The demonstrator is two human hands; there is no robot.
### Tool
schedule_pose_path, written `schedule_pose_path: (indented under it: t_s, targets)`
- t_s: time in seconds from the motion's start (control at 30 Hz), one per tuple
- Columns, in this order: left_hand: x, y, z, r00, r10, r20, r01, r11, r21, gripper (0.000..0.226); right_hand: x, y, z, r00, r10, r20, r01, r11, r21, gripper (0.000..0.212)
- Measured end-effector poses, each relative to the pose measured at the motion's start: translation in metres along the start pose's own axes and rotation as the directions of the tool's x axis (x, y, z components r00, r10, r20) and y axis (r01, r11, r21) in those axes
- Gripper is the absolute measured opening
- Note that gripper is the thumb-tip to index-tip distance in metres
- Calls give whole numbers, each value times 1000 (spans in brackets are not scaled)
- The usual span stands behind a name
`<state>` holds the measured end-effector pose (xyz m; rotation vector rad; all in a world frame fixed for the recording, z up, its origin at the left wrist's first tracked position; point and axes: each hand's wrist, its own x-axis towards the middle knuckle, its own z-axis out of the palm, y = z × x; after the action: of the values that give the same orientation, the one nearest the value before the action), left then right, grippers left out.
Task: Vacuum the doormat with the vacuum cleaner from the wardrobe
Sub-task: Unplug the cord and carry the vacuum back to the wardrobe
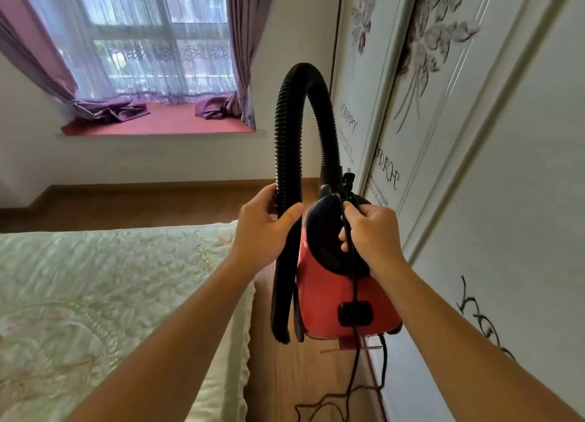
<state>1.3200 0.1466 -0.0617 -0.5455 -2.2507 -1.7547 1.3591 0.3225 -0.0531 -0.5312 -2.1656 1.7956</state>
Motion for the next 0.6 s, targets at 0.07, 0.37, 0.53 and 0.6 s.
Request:
schedule_pose_path:
  t_s: [0.07,0.37,0.53,0.6]
  targets:
    - [25,-8,0,1000,6,4,-6,1000,-17,15,23,-4,9,1000,-10,-16,9,1000,-2,35]
    - [138,-63,28,999,-34,34,34,999,16,17,148,-8,36,999,9,-46,-7,999,39,33]
    - [205,-89,56,999,-50,-2,50,999,15,16,235,-6,39,1000,21,9,-21,998,54,32]
    - [232,-96,67,998,-59,-17,59,998,17,17,267,-8,40,997,63,49,-68,993,100,31]
